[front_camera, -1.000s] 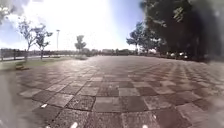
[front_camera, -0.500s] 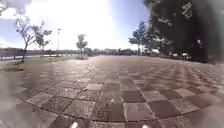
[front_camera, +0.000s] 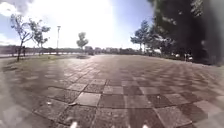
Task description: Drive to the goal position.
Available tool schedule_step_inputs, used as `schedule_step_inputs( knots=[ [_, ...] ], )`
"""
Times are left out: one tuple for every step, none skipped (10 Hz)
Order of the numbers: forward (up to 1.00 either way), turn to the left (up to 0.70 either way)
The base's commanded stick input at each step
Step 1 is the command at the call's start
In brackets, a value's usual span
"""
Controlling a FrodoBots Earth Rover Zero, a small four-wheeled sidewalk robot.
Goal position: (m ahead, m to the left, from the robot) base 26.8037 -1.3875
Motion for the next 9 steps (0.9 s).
schedule_step_inputs(
  knots=[
    [1.00,0.00],
    [1.00,0.00],
    [1.00,0.00],
    [1.00,0.00],
    [1.00,0.00],
    [1.00,0.00],
    [1.00,0.00],
    [1.00,0.00],
    [1.00,0.00]
  ],
)
